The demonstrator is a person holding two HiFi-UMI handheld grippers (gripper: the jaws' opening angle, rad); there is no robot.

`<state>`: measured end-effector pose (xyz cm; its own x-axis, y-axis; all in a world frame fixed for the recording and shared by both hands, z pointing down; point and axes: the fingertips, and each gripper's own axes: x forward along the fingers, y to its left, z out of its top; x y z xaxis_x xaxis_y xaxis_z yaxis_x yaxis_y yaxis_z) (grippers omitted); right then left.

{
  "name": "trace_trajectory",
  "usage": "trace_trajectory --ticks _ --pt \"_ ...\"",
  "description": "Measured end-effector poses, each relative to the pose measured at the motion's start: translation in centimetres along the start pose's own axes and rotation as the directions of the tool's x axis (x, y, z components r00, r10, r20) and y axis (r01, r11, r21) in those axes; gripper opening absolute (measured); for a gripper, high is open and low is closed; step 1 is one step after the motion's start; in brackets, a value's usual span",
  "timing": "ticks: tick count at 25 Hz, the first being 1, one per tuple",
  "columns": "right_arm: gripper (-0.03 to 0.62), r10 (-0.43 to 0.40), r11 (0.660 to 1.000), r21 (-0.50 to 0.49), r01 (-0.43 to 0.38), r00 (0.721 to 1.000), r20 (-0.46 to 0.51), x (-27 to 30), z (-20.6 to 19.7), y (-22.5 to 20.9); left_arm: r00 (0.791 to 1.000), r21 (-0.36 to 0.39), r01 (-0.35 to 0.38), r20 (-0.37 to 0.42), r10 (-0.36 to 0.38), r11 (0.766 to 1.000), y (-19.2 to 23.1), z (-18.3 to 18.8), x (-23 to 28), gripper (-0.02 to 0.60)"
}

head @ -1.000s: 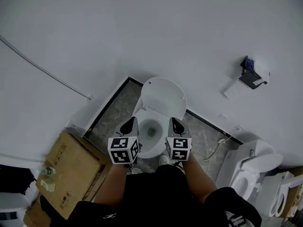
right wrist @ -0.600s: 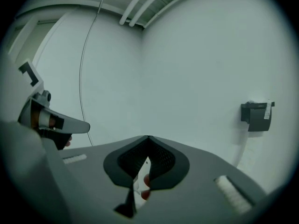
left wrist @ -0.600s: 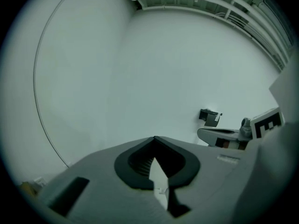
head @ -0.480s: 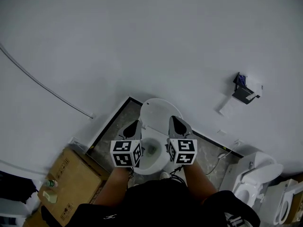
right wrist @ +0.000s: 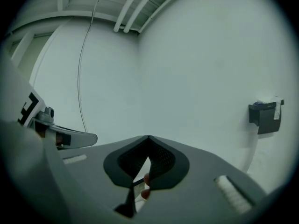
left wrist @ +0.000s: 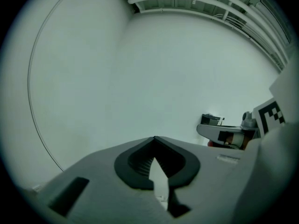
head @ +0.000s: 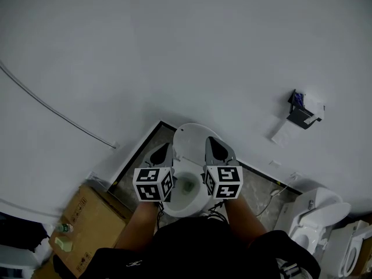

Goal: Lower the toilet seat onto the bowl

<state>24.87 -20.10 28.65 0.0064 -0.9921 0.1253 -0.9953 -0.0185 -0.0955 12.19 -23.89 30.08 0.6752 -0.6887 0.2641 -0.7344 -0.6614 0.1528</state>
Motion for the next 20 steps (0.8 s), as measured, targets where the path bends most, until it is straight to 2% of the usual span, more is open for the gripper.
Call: trace_trajectory --ticks 9,20 --pt "0.006 0.002 1.000 -0.027 -0.002 1.000 0.003 1.1 0.4 0.4 1.000 -0.011 -0.004 0.013 0.005 1.000 0.9 0.7 0.7 0.009" --pt "0.006 -0.008 0.999 -0.039 0.008 1.000 -0.002 0.2 -0.6 0.0 1.000 -0.016 -0.009 0.005 0.009 1.000 0.2 -0.4 0.6 0.011"
